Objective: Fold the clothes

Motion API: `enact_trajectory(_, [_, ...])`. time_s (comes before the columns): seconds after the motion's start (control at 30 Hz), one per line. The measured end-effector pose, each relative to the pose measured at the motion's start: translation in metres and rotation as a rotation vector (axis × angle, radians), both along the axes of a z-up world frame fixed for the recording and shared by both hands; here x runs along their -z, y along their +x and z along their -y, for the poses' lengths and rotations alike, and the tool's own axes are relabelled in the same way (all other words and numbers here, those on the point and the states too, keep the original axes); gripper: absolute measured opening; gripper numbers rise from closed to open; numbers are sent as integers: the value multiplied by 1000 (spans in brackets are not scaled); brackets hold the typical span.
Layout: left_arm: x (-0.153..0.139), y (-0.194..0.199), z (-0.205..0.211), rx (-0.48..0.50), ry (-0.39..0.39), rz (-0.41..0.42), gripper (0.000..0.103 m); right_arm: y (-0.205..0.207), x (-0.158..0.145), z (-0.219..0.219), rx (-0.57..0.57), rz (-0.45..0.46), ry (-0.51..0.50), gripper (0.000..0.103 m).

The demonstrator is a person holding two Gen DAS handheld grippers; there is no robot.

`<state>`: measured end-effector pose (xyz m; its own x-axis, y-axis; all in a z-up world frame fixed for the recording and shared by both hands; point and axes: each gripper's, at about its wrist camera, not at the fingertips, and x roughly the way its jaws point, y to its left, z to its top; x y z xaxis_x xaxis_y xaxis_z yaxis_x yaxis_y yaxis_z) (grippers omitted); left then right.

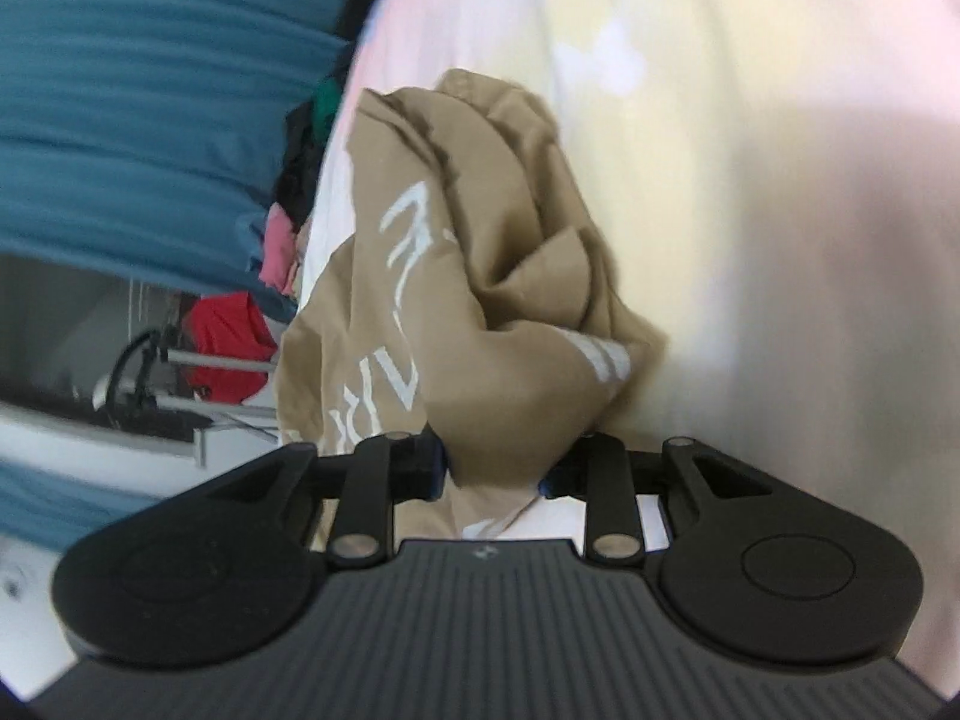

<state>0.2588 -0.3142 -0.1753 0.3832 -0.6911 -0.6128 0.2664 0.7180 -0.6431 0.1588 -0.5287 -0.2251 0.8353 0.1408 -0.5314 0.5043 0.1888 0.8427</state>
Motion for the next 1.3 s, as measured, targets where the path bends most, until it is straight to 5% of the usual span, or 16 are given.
enact_trajectory(0.07, [-18,-7,4,24,63,24,66,-5,-11,-1,-1,-50,8,33])
enact_trajectory(0.2, [-70,-41,-4,60,197,124,74,-24,-51,-13,-25,-118,-65,33])
enact_trajectory(0.43, [-175,-118,-31,50,211,270,95,-62,-147,-43,-118,-50,-236,33])
enact_trajectory(0.47, [-188,-129,-36,45,207,288,98,-70,-161,-47,-129,-36,-269,38])
enact_trajectory(0.57, [-224,-162,-45,33,204,367,103,-98,-202,-60,-138,36,-381,88])
enact_trajectory(0.67, [-257,-199,-53,28,215,453,103,-124,-228,-76,-146,78,-474,98])
enact_trajectory(0.8, [-295,-252,-67,20,240,570,103,-160,-257,-99,-162,120,-592,98])
enact_trajectory(1.03, [-315,-329,-88,-7,290,765,103,-219,-284,-147,-174,208,-846,98])
enact_trajectory(1.3, [-289,-394,-112,-35,325,895,103,-262,-269,-196,-152,278,-1068,98])
